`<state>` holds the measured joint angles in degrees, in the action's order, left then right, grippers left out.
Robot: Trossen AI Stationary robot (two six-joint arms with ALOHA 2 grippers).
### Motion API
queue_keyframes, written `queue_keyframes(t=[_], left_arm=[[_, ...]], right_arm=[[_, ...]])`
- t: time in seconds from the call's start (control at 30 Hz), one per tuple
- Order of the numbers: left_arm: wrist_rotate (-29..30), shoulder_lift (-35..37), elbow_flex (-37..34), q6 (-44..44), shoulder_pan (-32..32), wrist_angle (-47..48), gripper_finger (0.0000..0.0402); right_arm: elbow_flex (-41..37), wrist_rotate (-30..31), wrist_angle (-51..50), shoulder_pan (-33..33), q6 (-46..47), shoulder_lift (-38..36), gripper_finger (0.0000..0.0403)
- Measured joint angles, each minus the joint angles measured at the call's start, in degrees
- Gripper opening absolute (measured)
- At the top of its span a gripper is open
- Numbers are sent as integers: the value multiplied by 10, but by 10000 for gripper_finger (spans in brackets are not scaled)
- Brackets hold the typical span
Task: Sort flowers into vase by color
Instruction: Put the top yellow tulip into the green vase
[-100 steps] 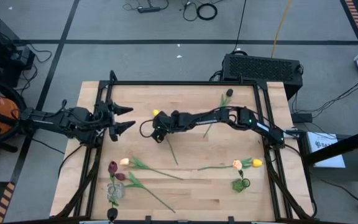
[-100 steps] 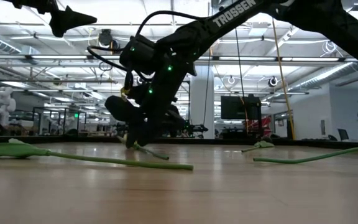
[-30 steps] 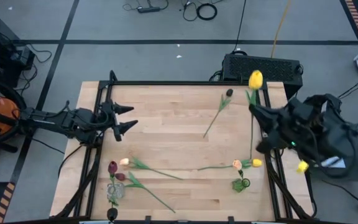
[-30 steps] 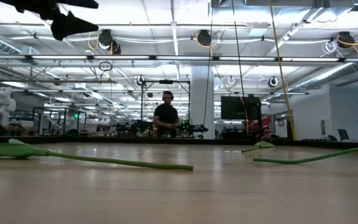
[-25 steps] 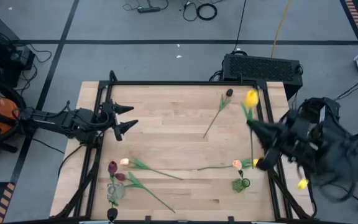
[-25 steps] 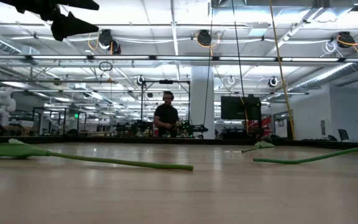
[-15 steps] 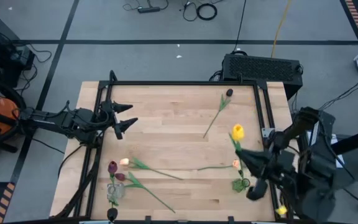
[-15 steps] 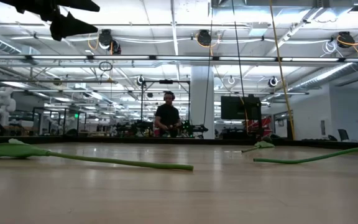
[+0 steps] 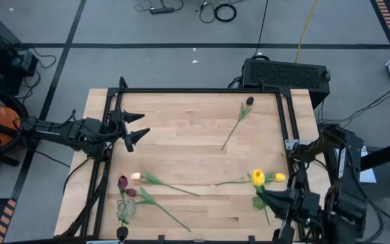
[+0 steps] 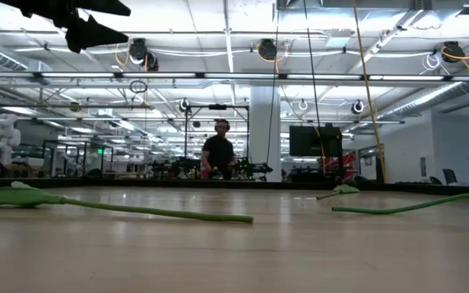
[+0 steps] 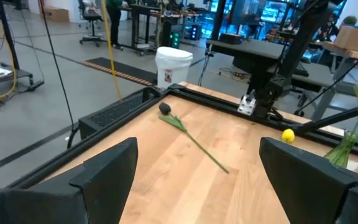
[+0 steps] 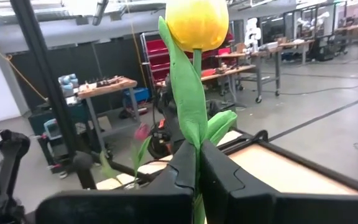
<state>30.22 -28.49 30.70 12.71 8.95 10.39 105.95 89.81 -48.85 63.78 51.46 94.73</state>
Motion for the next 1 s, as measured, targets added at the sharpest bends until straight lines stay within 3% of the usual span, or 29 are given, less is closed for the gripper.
queue_keyframes(t=[0.3,0.4,0.7,1.0], left_arm=[[0,0,0,3,0,0,341],[0,0,0,4,0,0,341],[0,0,0,4,0,0,341],[0,0,0,4,0,0,341]], right_arm=[[0,1,-315,23,333,12,0],[0,2,-399,43,405,2,0],[-1,3,-411,109,330,-34,0],[-8,3,-411,77,306,-33,0]])
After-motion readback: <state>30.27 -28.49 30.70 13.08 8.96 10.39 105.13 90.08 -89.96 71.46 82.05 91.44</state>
